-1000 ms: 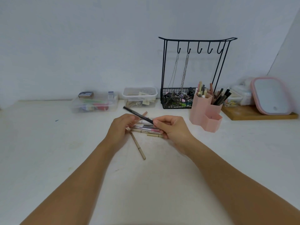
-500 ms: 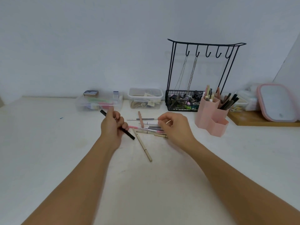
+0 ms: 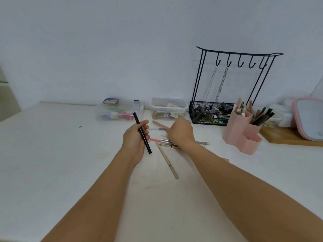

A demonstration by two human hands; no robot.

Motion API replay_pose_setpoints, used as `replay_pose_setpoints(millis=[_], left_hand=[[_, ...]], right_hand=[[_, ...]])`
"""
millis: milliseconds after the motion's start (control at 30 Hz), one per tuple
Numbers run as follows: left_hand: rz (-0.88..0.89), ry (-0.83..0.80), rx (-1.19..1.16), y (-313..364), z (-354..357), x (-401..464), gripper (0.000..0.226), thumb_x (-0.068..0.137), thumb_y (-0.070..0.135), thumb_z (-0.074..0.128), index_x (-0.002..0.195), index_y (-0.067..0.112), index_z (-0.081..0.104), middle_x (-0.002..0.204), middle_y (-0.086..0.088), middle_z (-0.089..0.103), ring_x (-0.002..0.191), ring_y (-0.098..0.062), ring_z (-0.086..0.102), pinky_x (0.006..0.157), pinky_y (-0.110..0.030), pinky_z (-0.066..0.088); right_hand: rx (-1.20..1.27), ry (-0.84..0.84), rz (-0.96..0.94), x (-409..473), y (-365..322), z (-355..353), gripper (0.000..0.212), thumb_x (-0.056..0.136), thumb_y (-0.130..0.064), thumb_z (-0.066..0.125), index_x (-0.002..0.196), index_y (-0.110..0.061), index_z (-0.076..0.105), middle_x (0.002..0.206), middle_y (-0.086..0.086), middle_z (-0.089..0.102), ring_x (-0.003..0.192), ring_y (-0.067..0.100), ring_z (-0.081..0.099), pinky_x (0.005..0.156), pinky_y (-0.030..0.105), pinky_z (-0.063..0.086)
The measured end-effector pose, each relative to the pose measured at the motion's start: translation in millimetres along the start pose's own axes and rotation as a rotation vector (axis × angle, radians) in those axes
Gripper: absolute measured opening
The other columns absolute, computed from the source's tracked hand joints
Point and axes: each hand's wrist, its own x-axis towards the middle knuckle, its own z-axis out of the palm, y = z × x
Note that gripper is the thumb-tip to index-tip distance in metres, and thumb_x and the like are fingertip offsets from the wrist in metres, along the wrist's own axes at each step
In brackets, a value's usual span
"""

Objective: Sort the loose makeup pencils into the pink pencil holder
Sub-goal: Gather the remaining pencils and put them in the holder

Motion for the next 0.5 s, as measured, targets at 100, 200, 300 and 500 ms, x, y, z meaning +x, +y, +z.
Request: replay_pose_setpoints(millis=[100,200,300,500], left_hand=[[0.054,-0.068,0.151,-5,0,-1,0.023,0.110,0.026,0.039,0.117,0.023,0.061,0.067,0.000,0.053,0.054,-0.012,0.046,0.052,-0.027,0.043],[0.074,-0.116,0.212,-8,10,-9,0.015,0.103,0.035,0.057,0.113,0.024,0.060,0.062,0.006,0.032,0.052,-0.010,0.027,0.045,-0.021,0.028],[0.098,-0.157,0.227,-14,22,-21,0.026,0.086,0.033,0.078,0.101,0.017,0.065,0.059,0.009,0.033,0.052,-0.009,0.029,0.049,-0.021,0.032],[0.071,-0.164,0.142,-25,32,-32,0.031,0.097,0.040,0.062,0.089,0.010,0.064,0.067,0.001,0.051,0.055,-0.012,0.044,0.056,-0.027,0.040]], right_hand=[[0.434,-0.001,0.079,-15,8,-22,0.030,0.090,-0.024,0.068,0.071,-0.001,0.072,0.064,0.005,0.066,0.055,0.016,0.058,0.057,0.029,0.050],[0.979,-0.229,0.247,-47,17,-38,0.020,0.092,-0.017,0.067,0.090,0.002,0.072,0.070,0.006,0.065,0.050,0.009,0.054,0.048,0.021,0.045],[1.213,-0.423,0.260,-72,23,-41,0.016,0.092,-0.014,0.067,0.098,0.000,0.071,0.074,0.006,0.066,0.056,0.008,0.056,0.053,0.018,0.046],[1.234,-0.490,0.214,-87,16,-30,0.019,0.093,-0.018,0.066,0.097,0.000,0.071,0.073,0.005,0.066,0.057,0.007,0.054,0.054,0.016,0.044]])
